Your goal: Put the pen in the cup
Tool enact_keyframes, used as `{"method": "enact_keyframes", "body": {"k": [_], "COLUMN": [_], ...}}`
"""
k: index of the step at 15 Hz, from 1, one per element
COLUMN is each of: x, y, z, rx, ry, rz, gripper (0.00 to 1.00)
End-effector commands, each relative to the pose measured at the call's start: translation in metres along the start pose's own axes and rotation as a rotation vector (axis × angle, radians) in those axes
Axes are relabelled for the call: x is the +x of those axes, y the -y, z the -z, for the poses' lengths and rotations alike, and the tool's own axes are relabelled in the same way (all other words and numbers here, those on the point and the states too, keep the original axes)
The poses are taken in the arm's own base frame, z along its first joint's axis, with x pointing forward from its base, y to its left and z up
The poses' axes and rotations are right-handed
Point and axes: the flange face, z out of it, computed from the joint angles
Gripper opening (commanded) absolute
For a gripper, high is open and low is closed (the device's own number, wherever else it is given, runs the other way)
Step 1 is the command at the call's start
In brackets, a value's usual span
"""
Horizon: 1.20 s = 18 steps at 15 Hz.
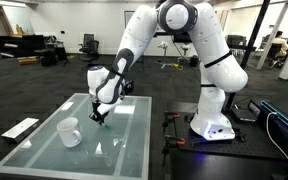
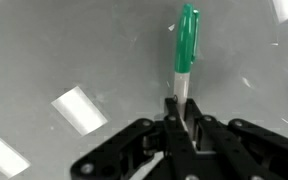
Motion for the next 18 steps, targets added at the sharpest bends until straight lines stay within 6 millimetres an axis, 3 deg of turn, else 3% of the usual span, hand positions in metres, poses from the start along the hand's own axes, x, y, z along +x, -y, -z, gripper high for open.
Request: {"method": "enact_keyframes", "body": {"k": [1,10,18], "x": [-0.006,-0.002,0.022], "y": [-0.003,-0.026,-0.063], "z": [0.030,0.115,0.198], "rx": [-0.001,-0.084,-0.071], "ry": [-0.007,0.018,0.046], "rz": [-0.008,0.129,0.383], "gripper": [0.03,0.03,0.03]}}
